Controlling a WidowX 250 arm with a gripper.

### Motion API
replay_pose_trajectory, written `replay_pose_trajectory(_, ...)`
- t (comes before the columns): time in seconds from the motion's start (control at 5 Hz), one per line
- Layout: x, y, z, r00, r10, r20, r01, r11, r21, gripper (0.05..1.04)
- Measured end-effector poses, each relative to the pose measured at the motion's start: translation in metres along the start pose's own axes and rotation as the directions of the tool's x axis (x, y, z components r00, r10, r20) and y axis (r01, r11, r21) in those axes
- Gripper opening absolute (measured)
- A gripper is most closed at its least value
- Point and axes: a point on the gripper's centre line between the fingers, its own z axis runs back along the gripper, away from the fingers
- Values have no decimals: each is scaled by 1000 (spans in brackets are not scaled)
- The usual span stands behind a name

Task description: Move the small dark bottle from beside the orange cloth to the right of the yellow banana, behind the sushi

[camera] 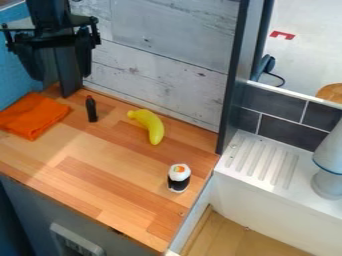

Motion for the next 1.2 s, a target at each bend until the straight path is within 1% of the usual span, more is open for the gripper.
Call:
replay_pose_trajectory(0.2, -2, 1, -9, 1000, 0, -28, 0, 1000, 10, 1001)
replay_pose_trajectory(0.4, 12, 2, -63, 990, -115, -79, 120, 991, 58, 1001)
replay_pose_trajectory(0.6, 49, 5, -97, 977, -206, -46, 209, 976, 58, 1001)
replay_pose_trajectory(0.8, 85, 17, -130, 980, -199, -13, 199, 978, 67, 1001)
replay_pose_trajectory(1.0, 113, 8, -149, 979, -201, 42, 199, 979, 42, 1001)
replay_pose_trajectory(1.2, 127, -1, -153, 984, -167, 66, 167, 986, 7, 1001)
